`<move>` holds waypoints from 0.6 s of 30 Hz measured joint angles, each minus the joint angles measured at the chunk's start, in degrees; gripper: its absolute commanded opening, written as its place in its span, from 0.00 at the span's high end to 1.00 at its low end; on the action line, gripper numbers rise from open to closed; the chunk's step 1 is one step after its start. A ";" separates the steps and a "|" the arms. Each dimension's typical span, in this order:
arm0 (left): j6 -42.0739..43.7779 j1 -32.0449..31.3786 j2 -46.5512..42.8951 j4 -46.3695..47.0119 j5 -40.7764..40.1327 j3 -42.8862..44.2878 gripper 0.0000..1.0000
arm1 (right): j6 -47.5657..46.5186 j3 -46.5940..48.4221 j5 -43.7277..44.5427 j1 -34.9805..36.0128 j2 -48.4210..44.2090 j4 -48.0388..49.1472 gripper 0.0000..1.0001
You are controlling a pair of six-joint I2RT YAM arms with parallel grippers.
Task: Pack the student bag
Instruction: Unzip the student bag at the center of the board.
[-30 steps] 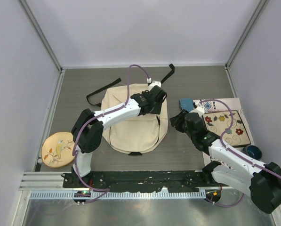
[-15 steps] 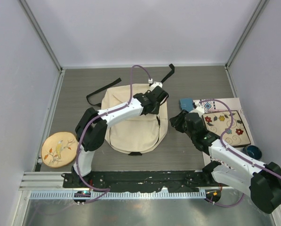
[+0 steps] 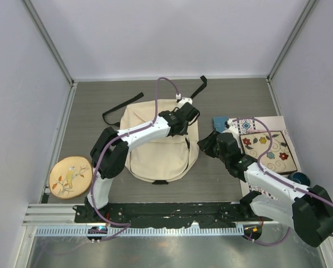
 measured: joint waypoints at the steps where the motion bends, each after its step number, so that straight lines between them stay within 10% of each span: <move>1: 0.04 0.00 -0.02 0.24 0.00 -0.28 1.00 | 0.13 0.00 -0.37 0.00 0.39 0.44 0.60; 18: 0.13 0.66 -4.57 3.85 0.63 -5.90 1.00 | 1.86 8.66 -11.50 -0.57 21.86 16.33 0.55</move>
